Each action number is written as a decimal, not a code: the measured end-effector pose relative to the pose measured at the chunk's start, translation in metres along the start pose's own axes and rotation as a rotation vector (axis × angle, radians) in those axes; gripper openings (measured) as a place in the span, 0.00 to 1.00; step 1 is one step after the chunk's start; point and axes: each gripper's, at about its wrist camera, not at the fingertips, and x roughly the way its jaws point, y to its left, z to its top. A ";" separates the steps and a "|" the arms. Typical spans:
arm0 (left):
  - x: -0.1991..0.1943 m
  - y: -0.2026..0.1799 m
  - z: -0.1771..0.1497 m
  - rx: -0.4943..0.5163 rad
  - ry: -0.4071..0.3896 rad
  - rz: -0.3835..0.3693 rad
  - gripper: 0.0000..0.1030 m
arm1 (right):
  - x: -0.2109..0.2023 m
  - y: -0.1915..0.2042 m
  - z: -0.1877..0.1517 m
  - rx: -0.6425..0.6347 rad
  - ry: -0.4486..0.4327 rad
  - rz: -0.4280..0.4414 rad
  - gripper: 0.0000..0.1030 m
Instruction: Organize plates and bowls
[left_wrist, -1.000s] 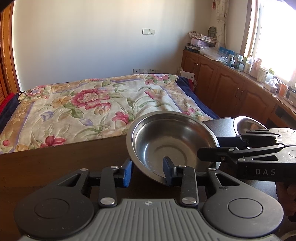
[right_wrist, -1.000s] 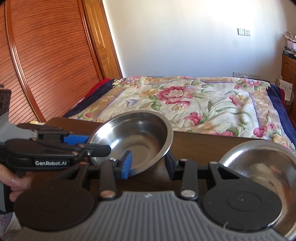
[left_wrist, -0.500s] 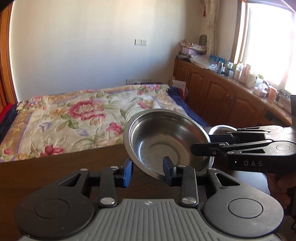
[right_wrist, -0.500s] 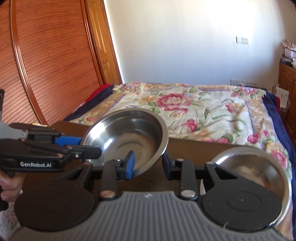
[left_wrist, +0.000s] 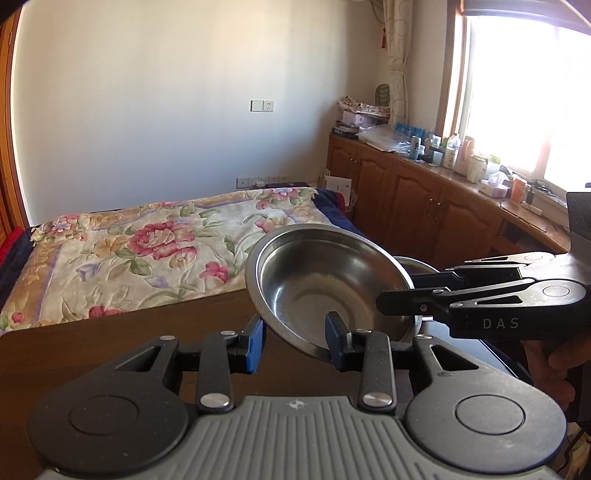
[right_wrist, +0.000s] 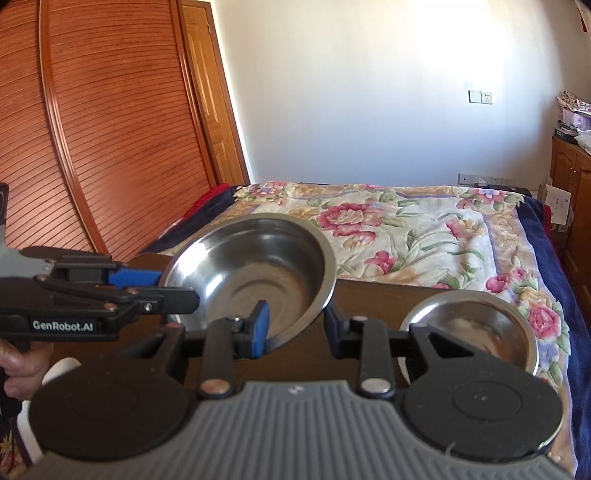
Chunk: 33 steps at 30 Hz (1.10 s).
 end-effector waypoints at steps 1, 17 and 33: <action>-0.003 -0.001 -0.002 0.000 0.000 -0.001 0.35 | -0.003 0.001 -0.001 0.002 -0.001 0.002 0.33; -0.042 -0.016 -0.030 0.022 -0.003 -0.011 0.35 | -0.038 0.026 -0.023 -0.014 0.009 0.001 0.33; -0.080 -0.034 -0.067 0.026 -0.007 -0.026 0.36 | -0.070 0.051 -0.054 -0.038 0.028 -0.023 0.33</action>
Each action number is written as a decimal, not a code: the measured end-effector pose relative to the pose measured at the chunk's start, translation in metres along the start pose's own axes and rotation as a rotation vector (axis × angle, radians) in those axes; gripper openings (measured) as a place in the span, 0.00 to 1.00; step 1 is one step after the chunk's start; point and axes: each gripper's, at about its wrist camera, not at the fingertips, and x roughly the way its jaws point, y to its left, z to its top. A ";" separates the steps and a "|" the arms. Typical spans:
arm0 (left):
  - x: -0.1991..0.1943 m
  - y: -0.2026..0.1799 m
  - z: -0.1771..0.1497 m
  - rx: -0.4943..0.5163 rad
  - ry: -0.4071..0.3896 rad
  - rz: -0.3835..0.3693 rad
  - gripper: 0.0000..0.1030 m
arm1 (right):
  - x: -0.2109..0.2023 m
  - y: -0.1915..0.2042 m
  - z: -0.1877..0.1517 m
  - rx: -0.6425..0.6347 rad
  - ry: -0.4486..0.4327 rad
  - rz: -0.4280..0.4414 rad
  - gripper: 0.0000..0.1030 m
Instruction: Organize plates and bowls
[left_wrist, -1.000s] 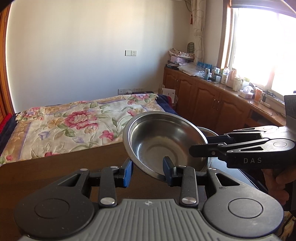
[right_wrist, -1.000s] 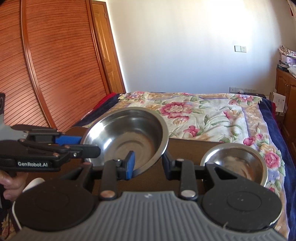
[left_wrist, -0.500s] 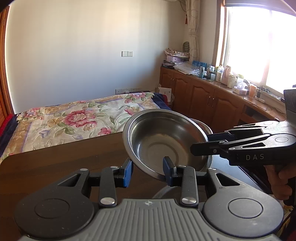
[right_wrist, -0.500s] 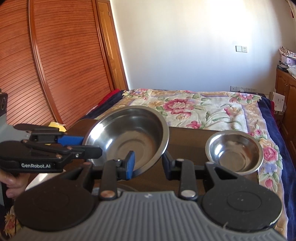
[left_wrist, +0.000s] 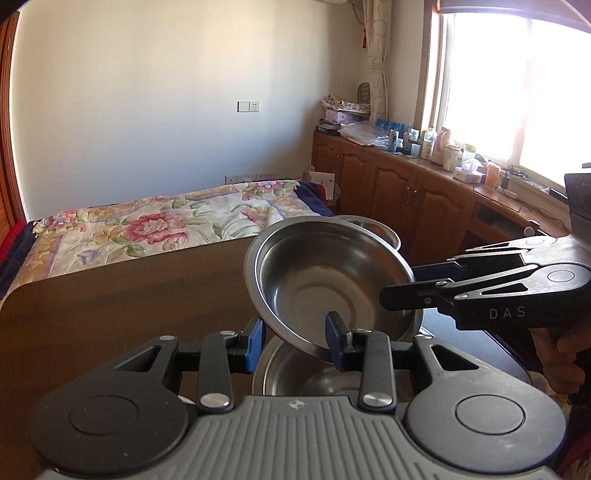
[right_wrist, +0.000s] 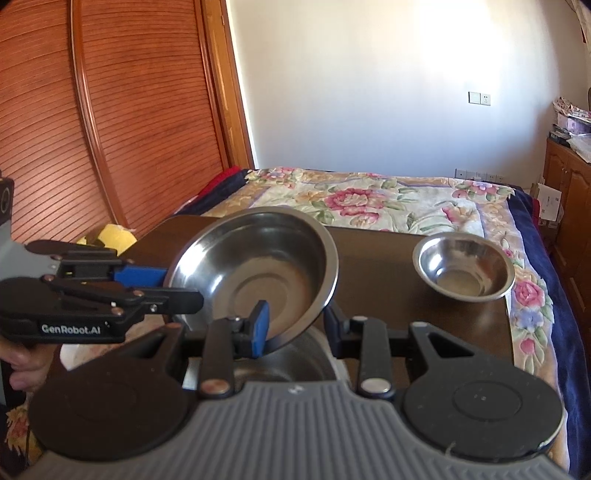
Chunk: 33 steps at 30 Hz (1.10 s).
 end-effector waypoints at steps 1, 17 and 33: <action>-0.003 -0.001 -0.002 0.000 -0.002 0.000 0.36 | -0.002 0.001 -0.002 -0.001 0.001 0.000 0.33; -0.007 -0.008 -0.045 0.002 0.048 -0.009 0.36 | -0.010 0.011 -0.037 0.021 0.036 0.019 0.34; -0.006 -0.011 -0.053 0.010 0.062 -0.023 0.36 | -0.009 0.014 -0.052 0.030 0.059 0.015 0.34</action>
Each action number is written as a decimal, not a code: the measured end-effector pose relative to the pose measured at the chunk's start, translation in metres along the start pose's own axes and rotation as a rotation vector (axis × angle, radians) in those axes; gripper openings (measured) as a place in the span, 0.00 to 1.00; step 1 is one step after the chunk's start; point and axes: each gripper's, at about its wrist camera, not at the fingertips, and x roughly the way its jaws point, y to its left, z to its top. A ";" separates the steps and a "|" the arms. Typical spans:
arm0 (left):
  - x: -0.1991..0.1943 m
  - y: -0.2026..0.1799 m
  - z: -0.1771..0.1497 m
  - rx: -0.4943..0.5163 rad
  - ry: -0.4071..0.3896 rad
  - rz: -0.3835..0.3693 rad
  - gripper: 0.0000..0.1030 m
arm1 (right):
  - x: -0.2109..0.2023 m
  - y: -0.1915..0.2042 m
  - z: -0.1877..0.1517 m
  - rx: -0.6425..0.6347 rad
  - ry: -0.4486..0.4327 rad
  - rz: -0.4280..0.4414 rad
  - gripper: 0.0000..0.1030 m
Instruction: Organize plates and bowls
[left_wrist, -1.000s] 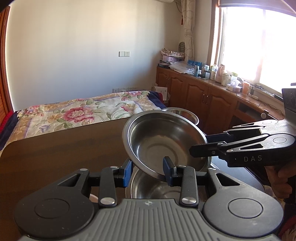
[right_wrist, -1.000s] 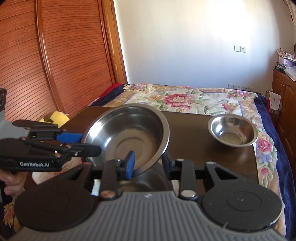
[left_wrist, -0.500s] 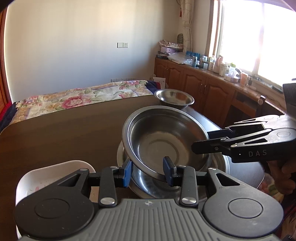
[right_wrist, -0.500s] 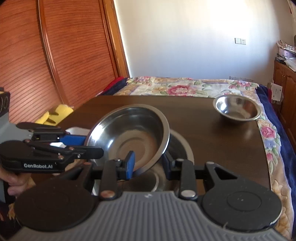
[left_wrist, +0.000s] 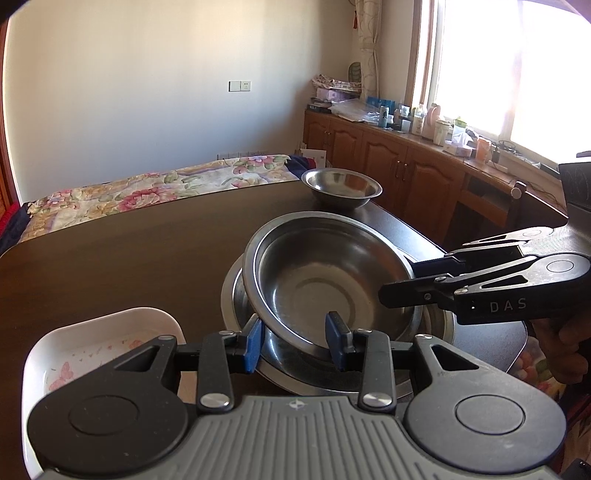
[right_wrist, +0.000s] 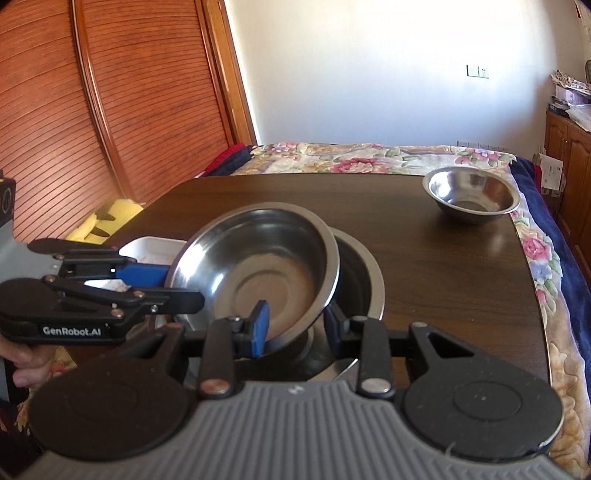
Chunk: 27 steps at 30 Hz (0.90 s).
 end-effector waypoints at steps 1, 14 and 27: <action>0.001 0.000 -0.001 -0.001 0.002 -0.003 0.36 | 0.001 0.000 0.001 -0.006 0.003 -0.003 0.34; 0.009 0.001 0.000 0.005 0.013 -0.008 0.35 | 0.002 -0.008 0.005 -0.004 0.027 -0.021 0.20; 0.006 0.010 0.003 -0.006 -0.013 0.007 0.35 | 0.006 -0.005 0.007 -0.060 0.040 -0.073 0.10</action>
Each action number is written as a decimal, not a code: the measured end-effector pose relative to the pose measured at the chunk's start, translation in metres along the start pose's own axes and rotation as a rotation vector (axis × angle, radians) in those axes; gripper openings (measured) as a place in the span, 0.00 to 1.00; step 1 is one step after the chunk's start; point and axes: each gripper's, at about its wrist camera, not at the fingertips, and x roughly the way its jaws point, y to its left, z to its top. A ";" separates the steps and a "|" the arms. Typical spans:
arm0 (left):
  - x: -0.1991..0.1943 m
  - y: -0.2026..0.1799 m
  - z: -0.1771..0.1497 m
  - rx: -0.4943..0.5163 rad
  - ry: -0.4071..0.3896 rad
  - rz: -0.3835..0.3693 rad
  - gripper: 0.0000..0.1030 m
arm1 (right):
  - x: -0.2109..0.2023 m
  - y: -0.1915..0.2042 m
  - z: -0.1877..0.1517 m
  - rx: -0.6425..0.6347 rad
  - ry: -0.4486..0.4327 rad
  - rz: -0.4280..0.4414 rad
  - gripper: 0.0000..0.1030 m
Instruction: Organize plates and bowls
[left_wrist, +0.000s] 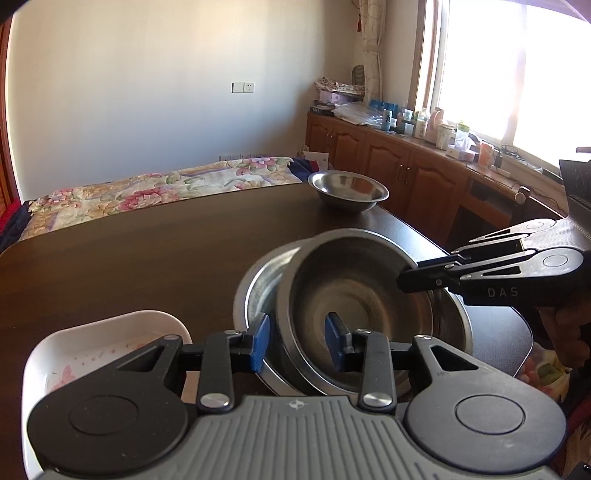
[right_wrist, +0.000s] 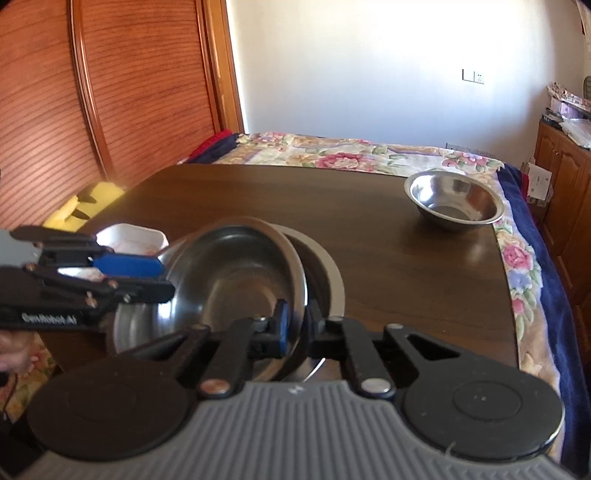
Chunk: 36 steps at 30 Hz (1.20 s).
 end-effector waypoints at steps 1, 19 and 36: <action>-0.001 0.000 0.000 0.000 -0.003 0.002 0.35 | 0.001 0.000 0.000 -0.003 0.002 -0.001 0.10; -0.004 0.001 0.000 -0.008 -0.020 0.008 0.35 | 0.010 0.015 0.007 -0.101 0.002 -0.079 0.13; 0.003 -0.006 0.029 0.028 -0.048 0.015 0.35 | -0.017 -0.002 0.012 -0.042 -0.144 -0.072 0.26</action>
